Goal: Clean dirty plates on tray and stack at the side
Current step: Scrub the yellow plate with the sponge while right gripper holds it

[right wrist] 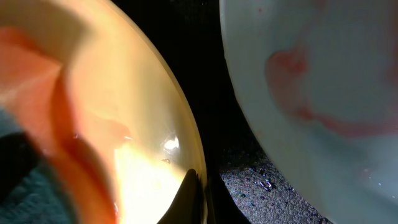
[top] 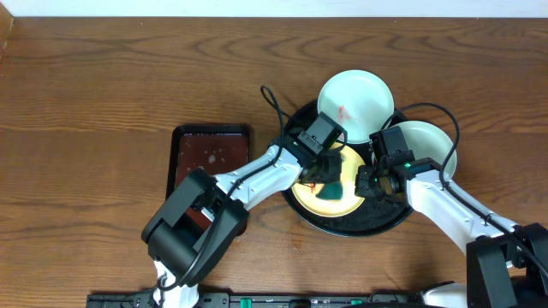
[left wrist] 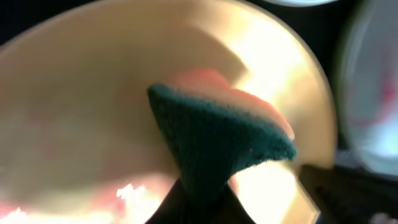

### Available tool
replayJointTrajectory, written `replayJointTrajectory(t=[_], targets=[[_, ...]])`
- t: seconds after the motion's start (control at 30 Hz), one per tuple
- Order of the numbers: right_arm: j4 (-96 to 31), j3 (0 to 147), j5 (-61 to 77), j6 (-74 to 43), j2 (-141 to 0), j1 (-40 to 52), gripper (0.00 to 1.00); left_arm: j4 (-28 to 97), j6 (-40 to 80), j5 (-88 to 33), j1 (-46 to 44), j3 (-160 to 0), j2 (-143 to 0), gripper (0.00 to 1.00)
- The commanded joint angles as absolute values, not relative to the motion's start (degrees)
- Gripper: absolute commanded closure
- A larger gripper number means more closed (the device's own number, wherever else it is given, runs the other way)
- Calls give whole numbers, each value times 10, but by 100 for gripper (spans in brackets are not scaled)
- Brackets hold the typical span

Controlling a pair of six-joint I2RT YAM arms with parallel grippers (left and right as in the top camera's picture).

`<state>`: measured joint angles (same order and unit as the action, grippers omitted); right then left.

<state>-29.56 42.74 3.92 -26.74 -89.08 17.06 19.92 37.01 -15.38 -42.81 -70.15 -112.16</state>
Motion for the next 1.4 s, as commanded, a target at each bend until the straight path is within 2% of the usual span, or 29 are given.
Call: replayJointTrajectory(t=[0.0,0.13,0.33,0.4,0.57,0.83,1.37], targets=[[-313,419,19,-260,-892,174,99,283,326,8,-415,-685,-1142,93],[-316,419,19,-256,-892,174,99,357,299,104,-401,-698,-1142,92],[-316,419,19,-256,-892,174,99,408,279,106,-399,-740,-1141,93],[-317,419,19,-250,-892,174,99,392,279,63,-399,-743,-1141,93],[-317,419,19,-235,-892,174,99,304,335,-131,-400,-743,-1169,93],[-317,419,19,-224,-892,174,99,200,400,-333,-411,-743,-1244,92],[-317,419,19,-222,-892,174,99,174,366,-350,-433,-745,-1226,92]])
